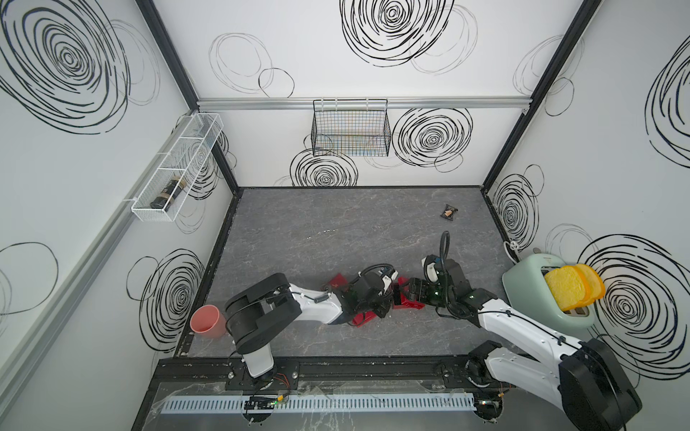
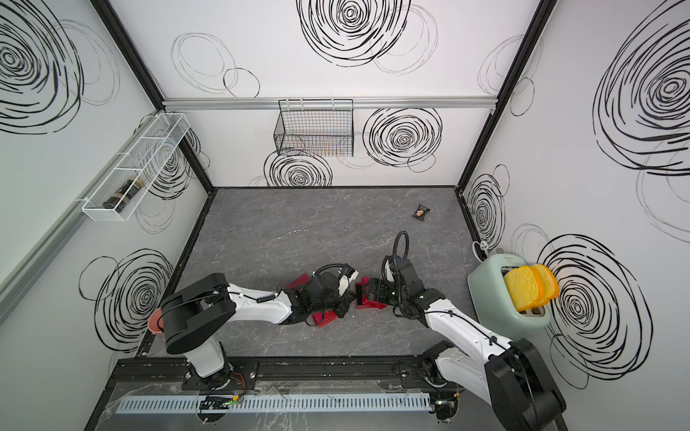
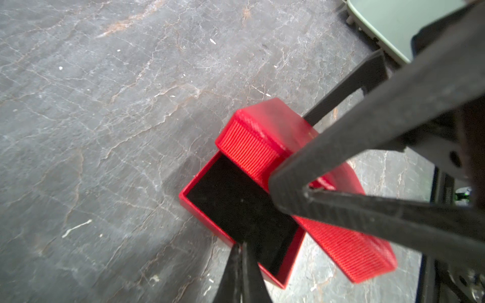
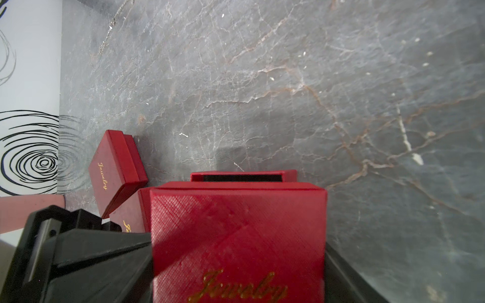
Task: Take the necklace out of the lift-off lid jewelry box
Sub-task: Adjust the jewelry box at the center of the board.
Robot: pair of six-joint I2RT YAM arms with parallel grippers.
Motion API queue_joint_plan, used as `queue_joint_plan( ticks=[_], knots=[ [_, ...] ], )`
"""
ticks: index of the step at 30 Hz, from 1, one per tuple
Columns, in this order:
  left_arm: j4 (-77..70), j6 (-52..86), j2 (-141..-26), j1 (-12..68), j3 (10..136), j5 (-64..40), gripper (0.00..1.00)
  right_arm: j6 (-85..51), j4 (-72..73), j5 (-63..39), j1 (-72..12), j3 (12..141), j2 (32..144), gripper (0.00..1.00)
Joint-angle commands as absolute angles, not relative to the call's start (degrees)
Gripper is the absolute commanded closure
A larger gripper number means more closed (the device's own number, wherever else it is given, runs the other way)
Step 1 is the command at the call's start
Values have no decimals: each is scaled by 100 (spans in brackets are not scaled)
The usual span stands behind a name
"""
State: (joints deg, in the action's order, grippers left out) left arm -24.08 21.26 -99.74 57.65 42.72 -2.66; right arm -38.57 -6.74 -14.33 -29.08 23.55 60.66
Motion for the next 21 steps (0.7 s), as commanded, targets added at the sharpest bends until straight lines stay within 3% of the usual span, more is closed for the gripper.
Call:
queue_joint_plan(
  ticks=[1, 21],
  knots=[
    [-2593, 2207, -9976, 5774, 4228, -192, 92, -3920, -517, -1505, -2882, 2400, 6127, 19],
    [-2338, 2169, -10101, 5610, 4292, 123, 95, -3720, -524, -1261, -2865, 2584, 6246, 19]
  ],
)
